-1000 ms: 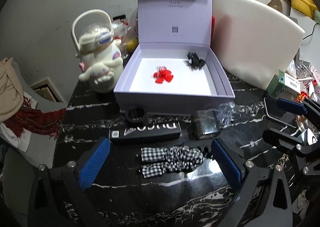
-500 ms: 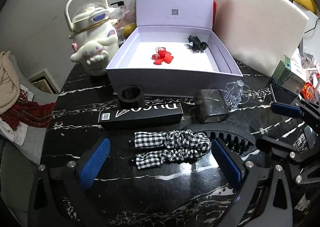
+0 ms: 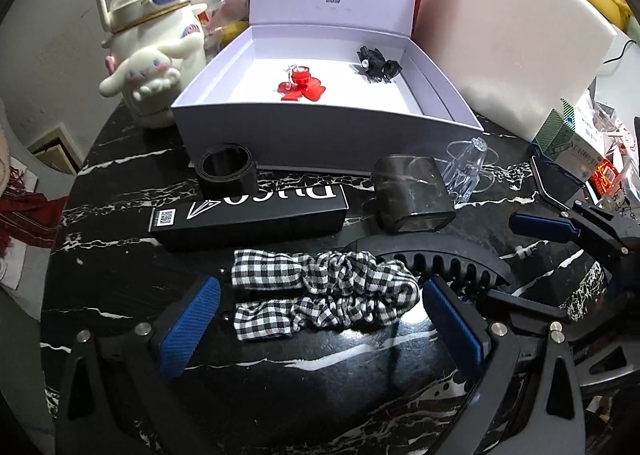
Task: Organize rigid objects
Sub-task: 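Lower the left tool onto the gingham scrunchie and close it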
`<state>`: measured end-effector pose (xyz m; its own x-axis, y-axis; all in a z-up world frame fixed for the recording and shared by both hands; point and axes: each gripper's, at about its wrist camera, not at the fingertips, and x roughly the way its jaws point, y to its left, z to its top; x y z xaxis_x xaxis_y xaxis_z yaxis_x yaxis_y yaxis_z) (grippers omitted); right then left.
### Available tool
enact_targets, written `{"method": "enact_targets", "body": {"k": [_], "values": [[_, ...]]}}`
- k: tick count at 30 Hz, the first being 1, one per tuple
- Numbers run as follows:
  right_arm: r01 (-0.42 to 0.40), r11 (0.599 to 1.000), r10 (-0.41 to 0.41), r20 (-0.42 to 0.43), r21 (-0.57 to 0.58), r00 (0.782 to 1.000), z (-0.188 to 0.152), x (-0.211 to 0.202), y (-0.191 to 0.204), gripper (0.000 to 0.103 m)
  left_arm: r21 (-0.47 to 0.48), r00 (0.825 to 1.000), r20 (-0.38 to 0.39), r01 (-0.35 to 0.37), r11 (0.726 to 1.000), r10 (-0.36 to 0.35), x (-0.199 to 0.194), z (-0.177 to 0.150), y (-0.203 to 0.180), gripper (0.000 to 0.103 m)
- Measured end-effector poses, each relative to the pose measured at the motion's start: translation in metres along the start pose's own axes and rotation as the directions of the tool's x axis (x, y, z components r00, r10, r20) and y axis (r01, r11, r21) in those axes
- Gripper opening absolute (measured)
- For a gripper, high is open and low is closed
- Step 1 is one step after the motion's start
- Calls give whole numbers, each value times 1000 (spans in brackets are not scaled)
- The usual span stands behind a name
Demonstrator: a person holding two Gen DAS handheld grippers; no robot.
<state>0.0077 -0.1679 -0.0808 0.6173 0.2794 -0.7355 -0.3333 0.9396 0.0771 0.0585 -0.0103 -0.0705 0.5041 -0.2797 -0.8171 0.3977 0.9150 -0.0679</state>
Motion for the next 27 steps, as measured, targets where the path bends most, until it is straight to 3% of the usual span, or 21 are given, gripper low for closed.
{"method": "enact_targets", "body": {"k": [8, 17, 27], "values": [[-15, 1000, 15, -7, -5, 1000, 0, 7, 0, 78, -22, 999, -29, 33, 999, -34, 10, 0, 4, 103], [-55, 999, 55, -25, 3, 998, 0, 11, -3, 34, -20, 997, -18, 74, 997, -74, 10, -2, 5, 102], [-25, 1000, 25, -24, -12, 999, -7, 1, -5, 33, 34, 995, -15, 104, 994, -104, 6, -5, -4, 85]]}}
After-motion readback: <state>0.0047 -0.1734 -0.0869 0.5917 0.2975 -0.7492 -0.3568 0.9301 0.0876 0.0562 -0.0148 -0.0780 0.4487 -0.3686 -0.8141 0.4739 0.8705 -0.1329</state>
